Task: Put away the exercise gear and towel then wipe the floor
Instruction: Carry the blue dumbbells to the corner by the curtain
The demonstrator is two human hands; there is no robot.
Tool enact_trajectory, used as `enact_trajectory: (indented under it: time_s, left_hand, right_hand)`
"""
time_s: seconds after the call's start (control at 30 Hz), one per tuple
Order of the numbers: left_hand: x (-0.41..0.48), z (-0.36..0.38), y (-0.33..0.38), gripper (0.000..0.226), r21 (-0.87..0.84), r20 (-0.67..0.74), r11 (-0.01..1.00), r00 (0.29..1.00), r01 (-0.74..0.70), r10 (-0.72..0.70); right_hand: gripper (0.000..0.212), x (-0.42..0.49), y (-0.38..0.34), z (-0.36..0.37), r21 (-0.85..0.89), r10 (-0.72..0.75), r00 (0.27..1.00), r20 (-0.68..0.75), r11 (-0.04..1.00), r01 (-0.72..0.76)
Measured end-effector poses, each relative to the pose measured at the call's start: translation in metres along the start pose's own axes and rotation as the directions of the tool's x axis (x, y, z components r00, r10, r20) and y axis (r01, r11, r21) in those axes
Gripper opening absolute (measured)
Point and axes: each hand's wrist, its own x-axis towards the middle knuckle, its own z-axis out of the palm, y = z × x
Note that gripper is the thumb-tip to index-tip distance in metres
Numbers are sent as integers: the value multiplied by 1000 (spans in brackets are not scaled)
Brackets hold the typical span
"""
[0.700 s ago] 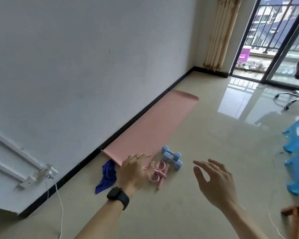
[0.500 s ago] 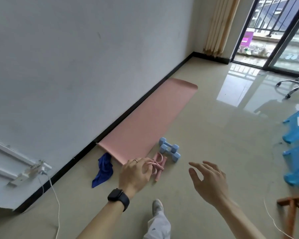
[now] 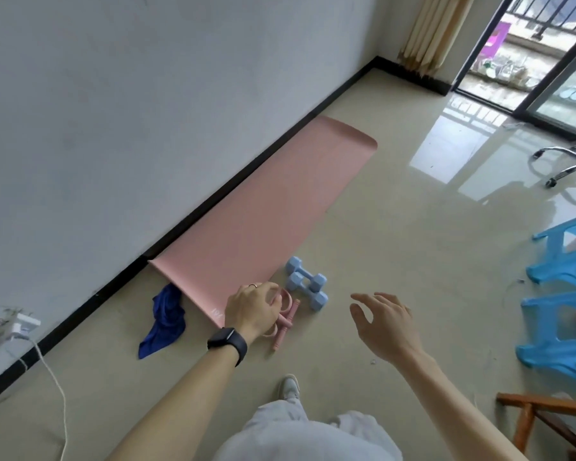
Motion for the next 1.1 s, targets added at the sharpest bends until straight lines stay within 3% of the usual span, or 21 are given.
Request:
enact_trajectory:
  time_s: [0.23,0.57,0.77,0.9,1.1]
  left_hand:
    - [78,3,9,38,-26,42,997,996,74,-73]
    - [173,32,14,37,-169,53,910,926,378,-374]
    - [220,93,29,52,-470,206,595,737,652,-644]
    - [250,142,29,45,-520,274,473,663,711,-696]
    - [301,259,-13,60,-535,430,320,578,782,-693]
  right_hand:
    - [36,92,-2,-13,-53,-32,995,94,998,37]
    - [36,268,8,7,-89,-222,914,340,960,266]
    - [39,380,29,40,-93,-263,773,578,919,383]
    - [40,443,34,82,-120,-279,691,667,875,470]
    - [44,510,54,198,-90,-239,614,752,886,455]
